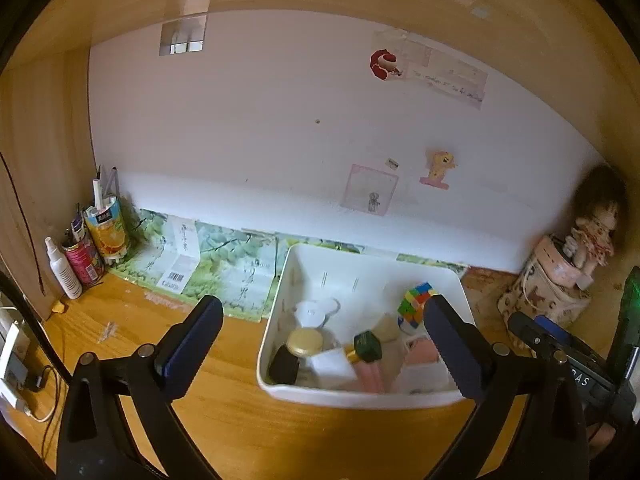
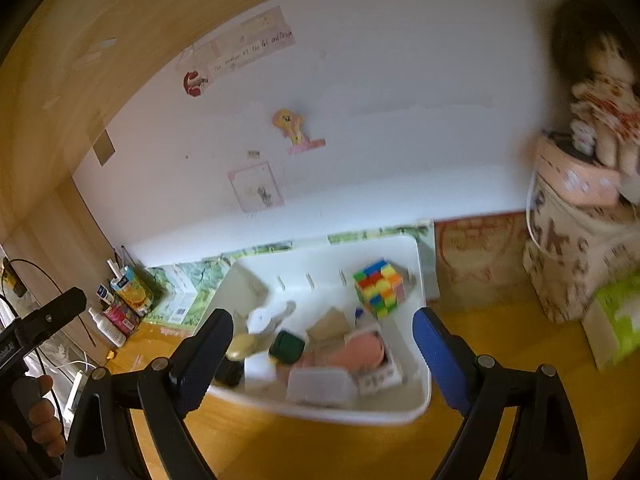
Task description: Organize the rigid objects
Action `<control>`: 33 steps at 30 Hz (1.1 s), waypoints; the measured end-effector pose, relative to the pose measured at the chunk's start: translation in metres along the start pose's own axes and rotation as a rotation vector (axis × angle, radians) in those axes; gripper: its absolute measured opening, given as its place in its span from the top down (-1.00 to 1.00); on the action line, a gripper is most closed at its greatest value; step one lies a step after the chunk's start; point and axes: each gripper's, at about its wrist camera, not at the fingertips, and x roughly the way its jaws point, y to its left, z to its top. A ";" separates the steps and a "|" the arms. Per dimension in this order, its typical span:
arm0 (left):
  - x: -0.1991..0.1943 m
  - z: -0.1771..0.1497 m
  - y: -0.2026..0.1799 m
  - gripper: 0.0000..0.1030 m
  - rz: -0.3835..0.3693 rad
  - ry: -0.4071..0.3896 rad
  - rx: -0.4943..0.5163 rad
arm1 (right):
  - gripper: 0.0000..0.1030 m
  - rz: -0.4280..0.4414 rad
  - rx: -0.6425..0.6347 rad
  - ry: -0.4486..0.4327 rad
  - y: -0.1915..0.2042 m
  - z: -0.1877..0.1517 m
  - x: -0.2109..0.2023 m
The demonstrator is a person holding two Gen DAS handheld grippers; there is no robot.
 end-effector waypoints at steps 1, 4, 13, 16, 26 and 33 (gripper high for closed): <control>-0.005 -0.002 0.004 -0.97 -0.007 0.009 0.008 | -0.78 -0.006 0.004 0.006 0.003 -0.004 -0.003; -0.016 -0.010 0.013 -0.98 -0.019 0.033 0.025 | -0.78 -0.031 0.022 0.034 0.014 -0.022 -0.015; -0.038 -0.042 0.041 -0.98 -0.065 0.141 0.021 | -1.00 -0.104 0.112 0.127 0.044 -0.080 -0.047; -0.043 -0.055 0.046 -0.98 -0.083 0.178 0.021 | -1.00 -0.122 0.131 0.165 0.054 -0.097 -0.057; -0.065 -0.091 0.041 -0.98 -0.105 0.311 0.053 | -1.00 -0.104 0.052 0.264 0.091 -0.123 -0.097; -0.078 -0.099 0.032 -0.98 -0.053 0.364 0.010 | -1.00 -0.061 0.011 0.277 0.108 -0.125 -0.120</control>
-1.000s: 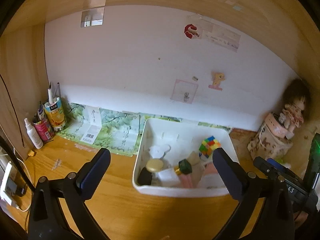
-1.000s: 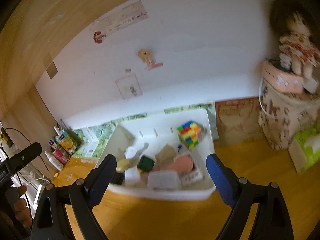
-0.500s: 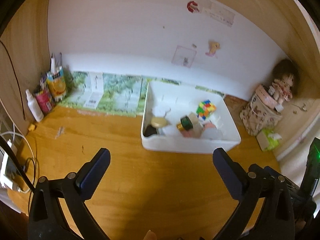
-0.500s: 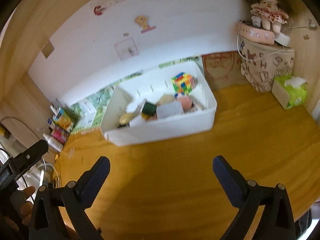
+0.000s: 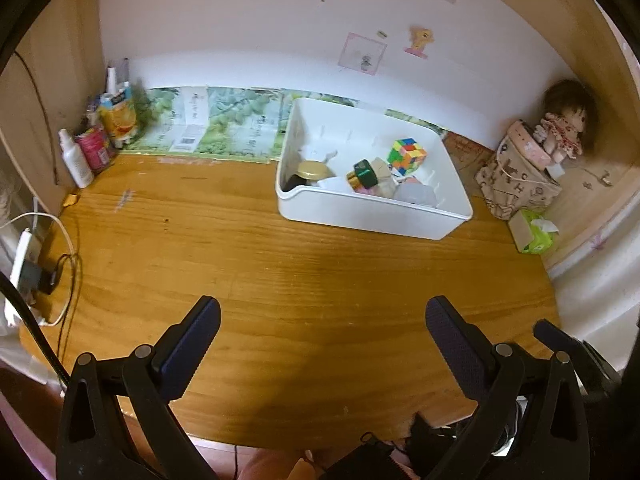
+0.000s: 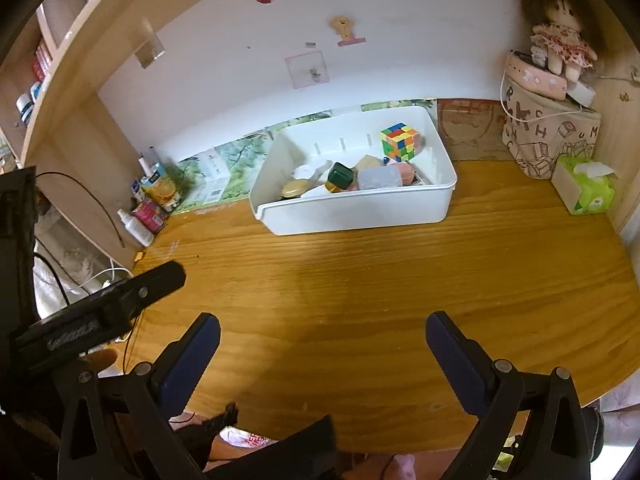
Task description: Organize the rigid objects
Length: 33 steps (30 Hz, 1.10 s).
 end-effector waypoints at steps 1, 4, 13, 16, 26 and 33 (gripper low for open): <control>-0.001 0.001 0.000 -0.98 0.008 -0.005 -0.005 | -1.00 0.006 -0.008 0.008 0.001 0.001 -0.001; -0.003 0.002 0.001 -0.98 0.030 -0.010 -0.029 | -1.00 0.019 -0.040 0.024 0.004 0.006 -0.001; -0.008 0.004 -0.004 -0.98 0.053 -0.034 -0.040 | -1.00 0.040 -0.082 0.079 0.007 0.017 0.003; -0.012 0.008 -0.009 -0.98 0.072 -0.078 -0.023 | -1.00 0.023 -0.083 0.065 0.005 0.020 0.004; -0.019 0.021 -0.021 -0.98 0.079 -0.182 0.031 | -1.00 -0.047 -0.071 0.017 -0.006 0.031 0.005; -0.010 0.024 -0.031 -0.98 0.087 -0.160 0.064 | -1.00 -0.061 -0.048 0.030 -0.013 0.034 0.010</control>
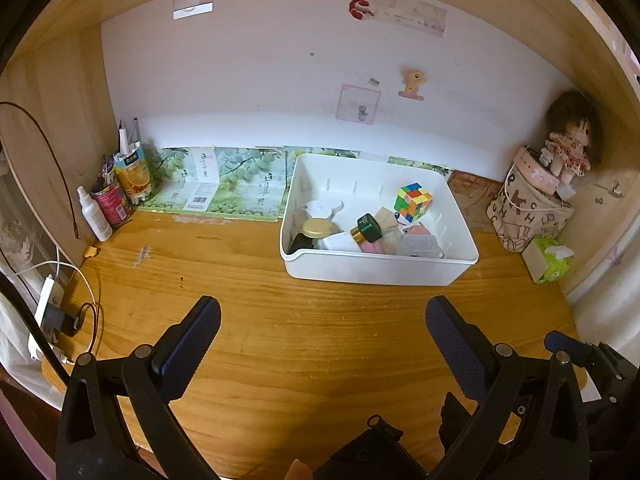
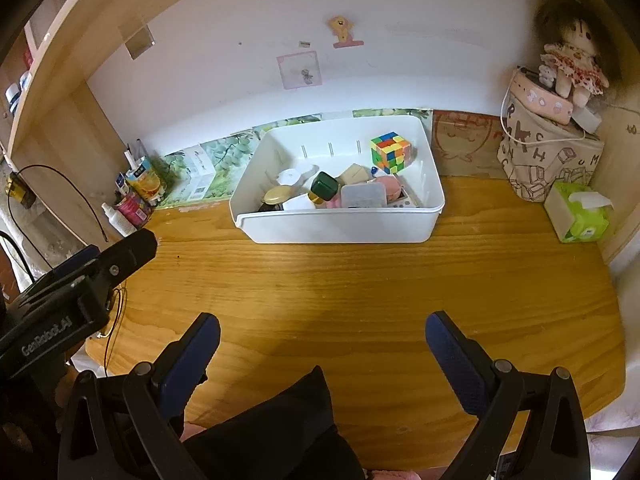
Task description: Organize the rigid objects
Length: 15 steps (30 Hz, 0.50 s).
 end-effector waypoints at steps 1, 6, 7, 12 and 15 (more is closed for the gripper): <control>-0.001 0.000 -0.001 -0.98 -0.002 -0.007 0.001 | -1.00 -0.002 0.004 0.001 -0.001 0.000 0.000; 0.000 0.001 -0.003 -0.98 0.003 -0.011 0.006 | -1.00 -0.006 0.014 0.005 -0.004 0.001 0.003; 0.000 0.001 -0.003 -0.98 0.003 -0.010 0.007 | -1.00 -0.007 0.015 0.005 -0.003 0.001 0.003; 0.004 0.001 -0.007 -0.98 -0.004 -0.002 0.028 | -1.00 -0.011 0.011 0.016 -0.003 0.001 0.005; 0.005 0.001 -0.009 -0.98 -0.007 0.003 0.037 | -1.00 -0.012 0.006 0.027 -0.003 0.002 0.009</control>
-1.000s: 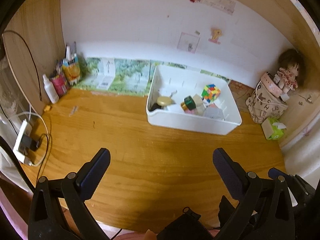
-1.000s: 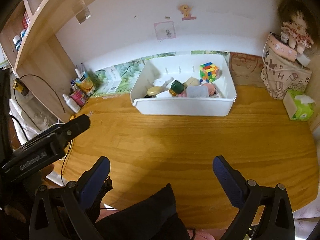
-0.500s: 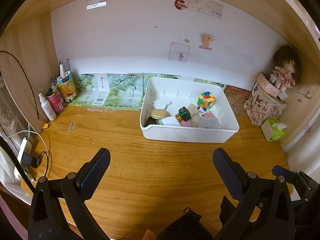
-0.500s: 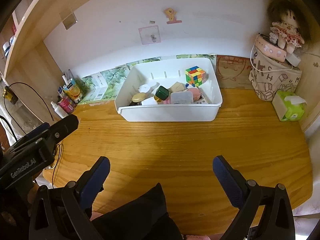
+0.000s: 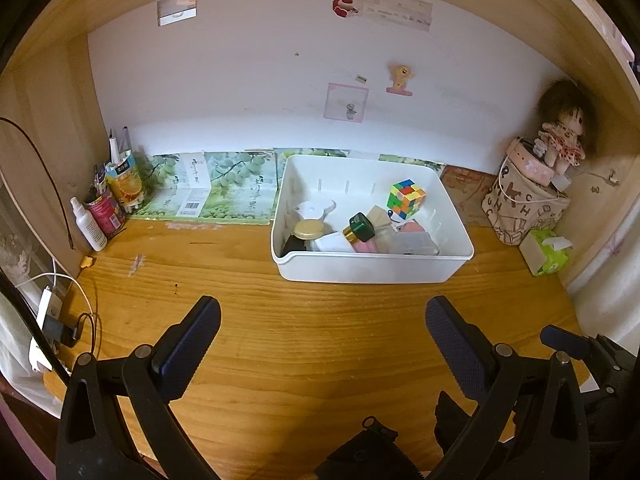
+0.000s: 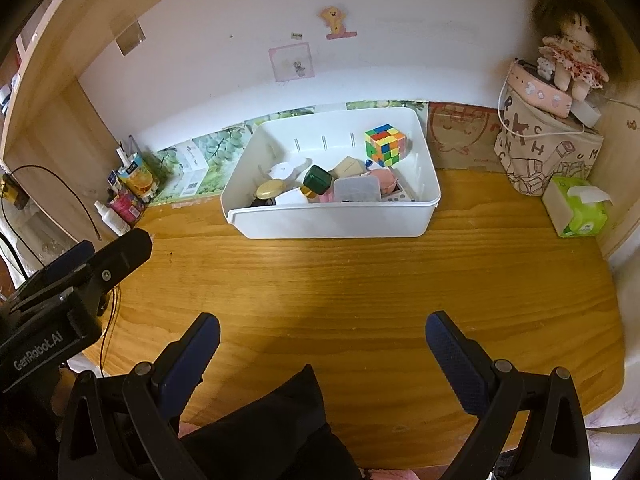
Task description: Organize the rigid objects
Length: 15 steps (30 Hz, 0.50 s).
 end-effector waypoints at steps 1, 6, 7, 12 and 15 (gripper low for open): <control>0.000 0.000 0.000 -0.98 0.000 0.002 0.001 | -1.00 -0.001 0.000 0.002 0.000 0.000 0.000; 0.001 -0.001 -0.001 -0.98 0.006 0.007 0.000 | -1.00 -0.002 -0.003 0.027 0.000 0.000 0.006; 0.001 -0.002 -0.002 -0.98 0.009 0.007 0.001 | -1.00 -0.002 -0.006 0.029 0.001 -0.001 0.006; 0.000 -0.003 -0.003 -0.98 0.019 0.005 0.003 | -1.00 0.000 -0.019 0.034 0.003 -0.001 0.007; 0.000 -0.003 -0.003 -0.98 0.019 0.005 0.003 | -1.00 0.002 -0.023 0.039 0.003 -0.001 0.008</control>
